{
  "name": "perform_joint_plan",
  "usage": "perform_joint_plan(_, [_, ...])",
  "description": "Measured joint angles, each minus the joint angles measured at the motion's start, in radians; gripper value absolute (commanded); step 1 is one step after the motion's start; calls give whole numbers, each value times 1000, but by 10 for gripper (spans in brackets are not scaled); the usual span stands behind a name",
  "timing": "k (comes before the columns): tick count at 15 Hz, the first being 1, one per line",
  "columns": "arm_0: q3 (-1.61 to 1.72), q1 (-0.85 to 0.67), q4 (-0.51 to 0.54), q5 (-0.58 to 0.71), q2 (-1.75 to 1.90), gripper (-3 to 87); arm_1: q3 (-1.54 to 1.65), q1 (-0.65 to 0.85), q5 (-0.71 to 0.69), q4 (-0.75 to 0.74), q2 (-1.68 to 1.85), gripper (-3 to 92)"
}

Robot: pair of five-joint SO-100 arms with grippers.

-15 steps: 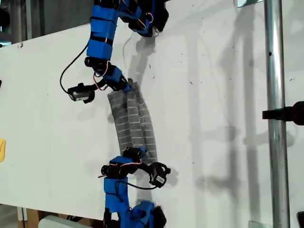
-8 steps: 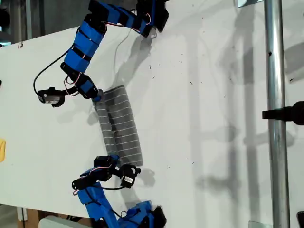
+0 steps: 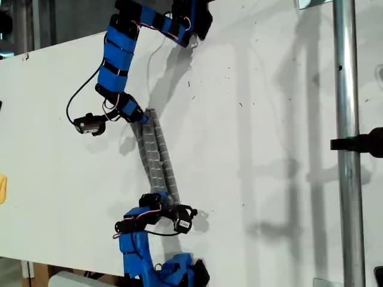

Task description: Grasp corners of a towel and fold twice.

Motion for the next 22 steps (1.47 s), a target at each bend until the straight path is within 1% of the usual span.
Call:
perform_joint_plan(2, [2,6,-43,-14,-110,-27,2,0,3,-3,-48,-3])
perform_joint_plan(5, [0,0,-66,-26,-235,-13,-15,0,3,-26,-138,-3])
perform_joint_plan(6, [2,-17,-71,-29,-249,7,-32,3,3,-34,-167,-3])
perform_joint_plan(8, [6,-66,-64,-28,-253,198,-58,23,3,-37,-192,-3])
perform_joint_plan(9, [5,-86,-41,-28,-256,259,-63,41,3,-35,-192,53])
perform_joint_plan(10, [3,-101,0,-29,-256,288,-64,67,3,-21,-192,191])
perform_joint_plan(12, [5,-112,89,-34,-229,308,-64,115,14,38,-190,273])
perform_joint_plan(14, [17,-107,186,-64,-143,331,-57,146,21,98,-150,311])
perform_joint_plan(15, [46,-110,219,-91,-74,350,-57,166,25,110,-117,316])
perform_joint_plan(17, [132,-107,265,-140,87,358,-37,202,29,156,-20,323])
perform_joint_plan(20, [302,-17,279,-262,410,377,112,341,87,209,275,332])
perform_joint_plan(22, [489,74,212,-334,703,380,321,454,150,212,540,344])
